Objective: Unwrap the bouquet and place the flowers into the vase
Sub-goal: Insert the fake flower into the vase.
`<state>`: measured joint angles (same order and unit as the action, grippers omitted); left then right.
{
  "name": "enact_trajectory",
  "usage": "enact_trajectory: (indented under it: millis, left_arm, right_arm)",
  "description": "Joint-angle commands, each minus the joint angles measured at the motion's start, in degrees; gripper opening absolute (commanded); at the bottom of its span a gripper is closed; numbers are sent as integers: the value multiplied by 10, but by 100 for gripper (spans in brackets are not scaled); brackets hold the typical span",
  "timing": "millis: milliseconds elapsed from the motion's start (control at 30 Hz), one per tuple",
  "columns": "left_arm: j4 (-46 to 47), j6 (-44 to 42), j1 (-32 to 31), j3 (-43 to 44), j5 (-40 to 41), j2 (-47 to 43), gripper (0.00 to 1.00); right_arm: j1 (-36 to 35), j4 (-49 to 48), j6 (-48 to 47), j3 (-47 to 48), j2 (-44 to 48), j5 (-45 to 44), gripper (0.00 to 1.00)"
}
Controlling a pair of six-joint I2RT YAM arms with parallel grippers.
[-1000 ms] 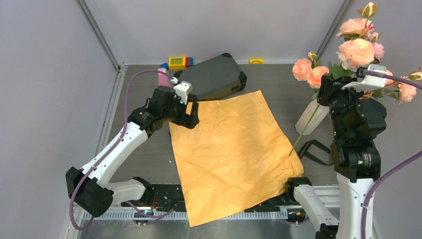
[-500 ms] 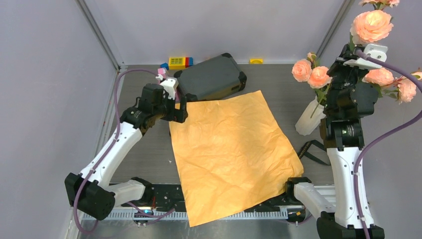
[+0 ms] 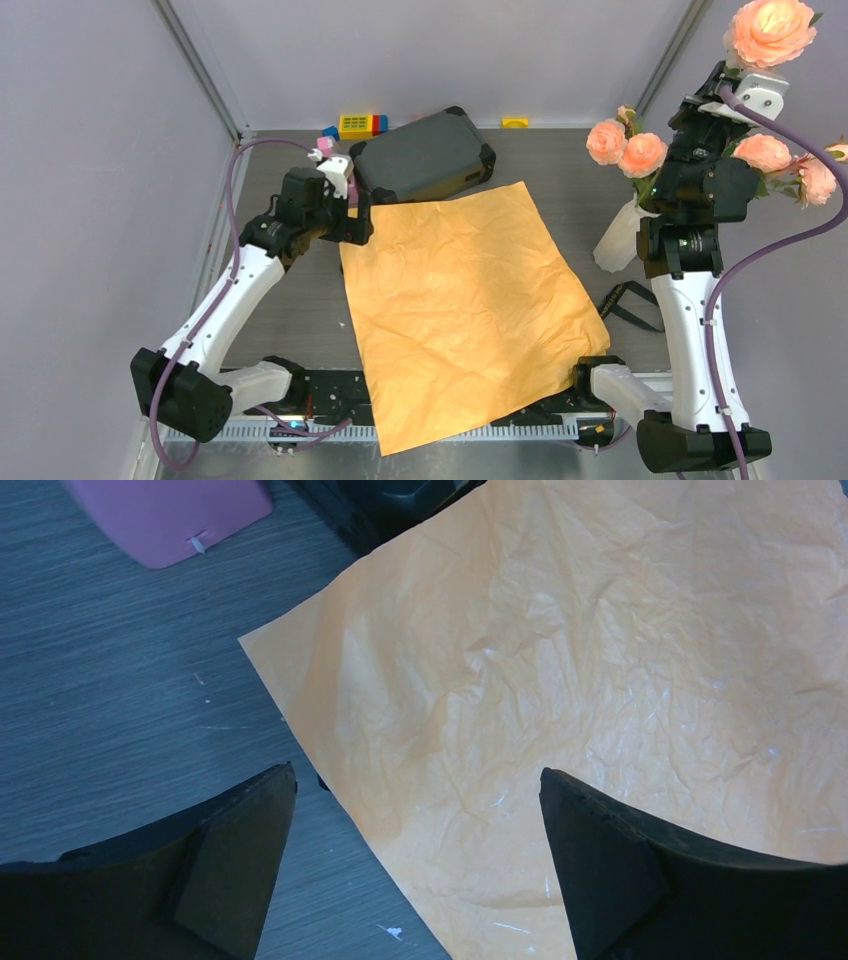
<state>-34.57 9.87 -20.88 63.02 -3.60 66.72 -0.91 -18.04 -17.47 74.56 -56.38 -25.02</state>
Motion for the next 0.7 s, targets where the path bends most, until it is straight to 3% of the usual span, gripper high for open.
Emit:
enact_trajectory:
  millis: [0, 467, 667]
  left_arm:
    - [20, 3, 12, -9, 26, -20, 95]
    - [30, 11, 26, -17, 50, -48, 98]
    - [29, 11, 28, -18, 51, -52, 98]
  right_arm:
    - [1, -44, -10, 37, -12, -21, 0]
    - [11, -40, -24, 44, -1, -29, 0]
    - [11, -66, -32, -8, 7, -43, 0]
